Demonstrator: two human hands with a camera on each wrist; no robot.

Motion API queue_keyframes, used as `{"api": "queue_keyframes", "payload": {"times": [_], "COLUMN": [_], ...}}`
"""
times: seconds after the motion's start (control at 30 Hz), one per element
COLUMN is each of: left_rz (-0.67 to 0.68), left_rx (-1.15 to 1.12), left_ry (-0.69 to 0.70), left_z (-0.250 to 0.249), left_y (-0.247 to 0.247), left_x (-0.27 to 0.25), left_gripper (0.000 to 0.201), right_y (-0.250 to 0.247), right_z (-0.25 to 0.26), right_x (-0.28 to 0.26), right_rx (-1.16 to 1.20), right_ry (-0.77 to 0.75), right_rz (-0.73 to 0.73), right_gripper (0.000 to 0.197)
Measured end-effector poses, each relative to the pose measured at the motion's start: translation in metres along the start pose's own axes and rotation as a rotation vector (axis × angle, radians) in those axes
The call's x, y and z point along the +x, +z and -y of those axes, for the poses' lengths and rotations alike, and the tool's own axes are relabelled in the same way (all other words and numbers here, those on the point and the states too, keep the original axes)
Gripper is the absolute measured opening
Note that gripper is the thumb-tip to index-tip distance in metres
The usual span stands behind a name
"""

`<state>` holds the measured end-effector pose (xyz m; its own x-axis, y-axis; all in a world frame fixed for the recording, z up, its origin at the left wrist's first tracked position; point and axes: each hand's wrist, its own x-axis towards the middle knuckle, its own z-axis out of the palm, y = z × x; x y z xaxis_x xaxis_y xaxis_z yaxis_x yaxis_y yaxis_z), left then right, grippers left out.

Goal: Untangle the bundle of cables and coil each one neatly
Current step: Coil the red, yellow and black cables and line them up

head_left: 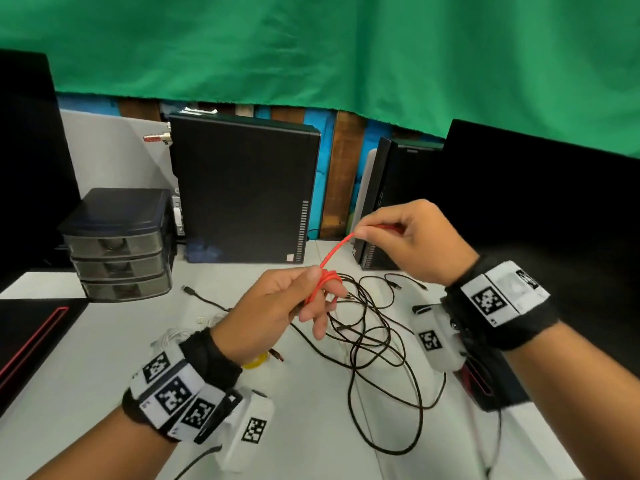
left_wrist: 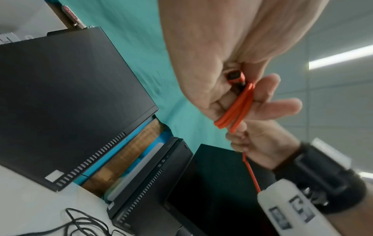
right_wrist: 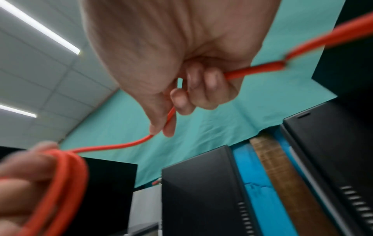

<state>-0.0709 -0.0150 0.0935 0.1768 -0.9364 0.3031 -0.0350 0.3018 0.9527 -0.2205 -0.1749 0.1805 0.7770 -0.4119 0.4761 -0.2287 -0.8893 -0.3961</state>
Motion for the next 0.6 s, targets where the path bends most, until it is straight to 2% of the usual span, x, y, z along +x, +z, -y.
{"api": "queue_keyframes", "payload": {"times": [0.13, 0.27, 0.37, 0.47, 0.53, 0.6], "left_rz": [-0.113, -0.082, -0.109, -0.212, -0.305, -0.391], "left_rx": [-0.252, -0.221, -0.254, -0.347, -0.25, 0.022], "left_ry": [0.0, -0.041, -0.059, 0.034, 0.075, 0.088], "left_z": [-0.009, -0.01, -0.014, -0.015, -0.004, 0.013], "left_y": [-0.014, -0.01, -0.004, -0.012, -0.02, -0.026], "left_x": [0.004, 0.003, 0.002, 0.006, 0.011, 0.014], "left_gripper": [0.045, 0.044, 0.044, 0.044, 0.042, 0.042], "right_y": [-0.004, 0.012, 0.037, 0.064, 0.087, 0.105], "right_z": [-0.027, -0.039, -0.04, -0.028, -0.01, 0.011], "right_x": [0.008, 0.004, -0.007, -0.03, -0.053, -0.076], "right_rx": [-0.159, -0.389, -0.185, 0.095, 0.169, 0.224], "right_ry": [0.081, 0.086, 0.137, 0.208, 0.167, 0.071], "right_rz": [0.002, 0.174, 0.27, 0.282, 0.339, 0.39], "right_gripper": [0.018, 0.022, 0.019, 0.021, 0.025, 0.026]}}
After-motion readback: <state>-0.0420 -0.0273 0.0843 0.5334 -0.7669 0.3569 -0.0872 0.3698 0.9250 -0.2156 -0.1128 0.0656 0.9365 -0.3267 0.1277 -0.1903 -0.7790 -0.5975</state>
